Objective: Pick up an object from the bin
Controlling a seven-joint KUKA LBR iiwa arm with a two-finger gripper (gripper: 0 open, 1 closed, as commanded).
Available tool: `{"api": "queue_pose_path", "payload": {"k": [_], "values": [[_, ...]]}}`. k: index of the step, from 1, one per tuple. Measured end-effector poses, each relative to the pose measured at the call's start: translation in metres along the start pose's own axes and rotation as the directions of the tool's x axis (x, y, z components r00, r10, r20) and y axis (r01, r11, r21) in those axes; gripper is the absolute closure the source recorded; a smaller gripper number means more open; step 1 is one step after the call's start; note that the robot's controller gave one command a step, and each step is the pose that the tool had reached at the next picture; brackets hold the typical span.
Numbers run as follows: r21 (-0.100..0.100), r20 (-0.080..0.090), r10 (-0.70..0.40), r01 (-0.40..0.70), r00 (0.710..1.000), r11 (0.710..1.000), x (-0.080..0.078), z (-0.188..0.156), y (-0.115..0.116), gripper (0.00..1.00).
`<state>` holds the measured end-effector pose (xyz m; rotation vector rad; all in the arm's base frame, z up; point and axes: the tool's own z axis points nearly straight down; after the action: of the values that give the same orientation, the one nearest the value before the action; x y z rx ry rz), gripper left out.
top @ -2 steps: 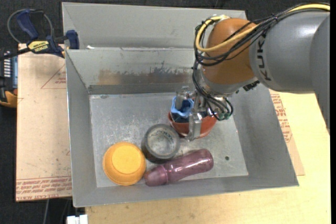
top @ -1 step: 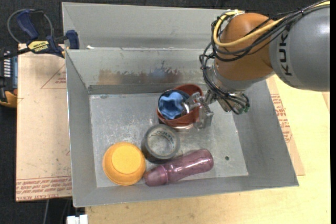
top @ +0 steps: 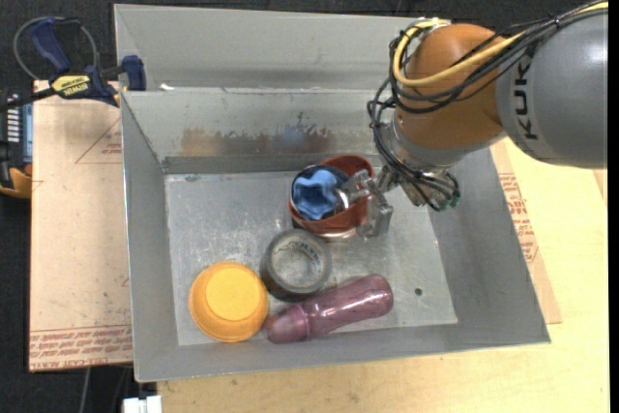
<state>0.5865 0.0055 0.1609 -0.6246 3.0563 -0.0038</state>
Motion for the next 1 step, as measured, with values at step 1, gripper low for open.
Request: {"api": "queue_pose_path", "payload": {"k": [1], "values": [[0.000, 0.002, 0.008, -0.008, 1.000, 1.000, -0.0167, -0.1049, -0.0086, 1.00]]}}
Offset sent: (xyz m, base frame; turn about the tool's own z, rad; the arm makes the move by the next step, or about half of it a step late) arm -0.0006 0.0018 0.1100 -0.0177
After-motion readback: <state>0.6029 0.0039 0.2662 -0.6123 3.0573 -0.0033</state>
